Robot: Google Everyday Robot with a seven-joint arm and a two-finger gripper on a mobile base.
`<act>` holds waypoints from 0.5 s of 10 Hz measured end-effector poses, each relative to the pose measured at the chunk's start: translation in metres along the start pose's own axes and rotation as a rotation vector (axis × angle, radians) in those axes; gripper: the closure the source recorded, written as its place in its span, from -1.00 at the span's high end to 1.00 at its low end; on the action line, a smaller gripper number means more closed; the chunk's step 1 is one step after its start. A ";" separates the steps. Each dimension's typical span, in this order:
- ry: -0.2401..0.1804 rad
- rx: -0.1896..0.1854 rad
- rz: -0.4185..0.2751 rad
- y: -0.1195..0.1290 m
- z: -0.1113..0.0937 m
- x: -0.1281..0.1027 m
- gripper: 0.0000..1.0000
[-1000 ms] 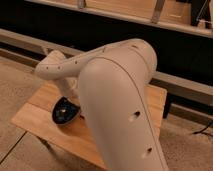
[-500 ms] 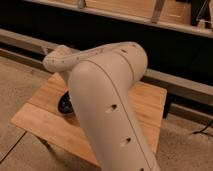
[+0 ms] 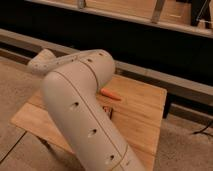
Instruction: Drag the ceramic bowl in a circle
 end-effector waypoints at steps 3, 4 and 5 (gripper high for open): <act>-0.018 -0.021 -0.041 0.022 -0.011 0.004 -1.00; -0.026 -0.031 -0.044 0.023 -0.014 0.005 -1.00; -0.034 -0.059 -0.043 0.021 -0.019 0.007 -1.00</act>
